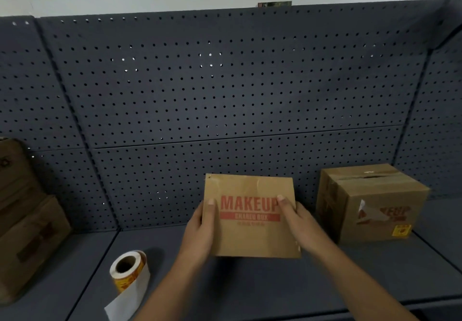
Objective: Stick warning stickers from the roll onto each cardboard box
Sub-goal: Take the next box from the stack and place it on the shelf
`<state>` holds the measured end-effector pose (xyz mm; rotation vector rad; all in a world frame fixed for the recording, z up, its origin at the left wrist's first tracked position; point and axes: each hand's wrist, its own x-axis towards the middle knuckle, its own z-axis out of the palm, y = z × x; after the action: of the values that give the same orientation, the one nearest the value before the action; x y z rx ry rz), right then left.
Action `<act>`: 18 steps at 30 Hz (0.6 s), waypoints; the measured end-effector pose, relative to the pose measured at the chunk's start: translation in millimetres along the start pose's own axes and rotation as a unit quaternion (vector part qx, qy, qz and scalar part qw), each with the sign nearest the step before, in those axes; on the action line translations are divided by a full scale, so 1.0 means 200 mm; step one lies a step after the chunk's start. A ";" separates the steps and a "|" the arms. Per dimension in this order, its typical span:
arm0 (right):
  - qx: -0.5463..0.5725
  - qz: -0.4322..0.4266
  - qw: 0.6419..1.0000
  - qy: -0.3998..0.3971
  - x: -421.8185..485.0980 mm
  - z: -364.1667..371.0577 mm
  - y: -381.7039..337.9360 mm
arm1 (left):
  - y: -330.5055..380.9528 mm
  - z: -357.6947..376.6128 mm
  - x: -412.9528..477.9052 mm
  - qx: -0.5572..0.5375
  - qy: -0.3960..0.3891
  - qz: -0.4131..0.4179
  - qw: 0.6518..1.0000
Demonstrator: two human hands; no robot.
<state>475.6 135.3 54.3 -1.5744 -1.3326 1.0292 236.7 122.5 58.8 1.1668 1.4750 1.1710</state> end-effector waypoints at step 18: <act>-0.140 0.007 0.990 -0.003 0.17 0.02 0.09 | -0.03 -0.04 0.13 0.042 -0.061 -0.136 0.988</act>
<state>481.4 167.8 33.5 -1.7875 -1.5237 0.8843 224.1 147.2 52.4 1.0359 1.5449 0.8449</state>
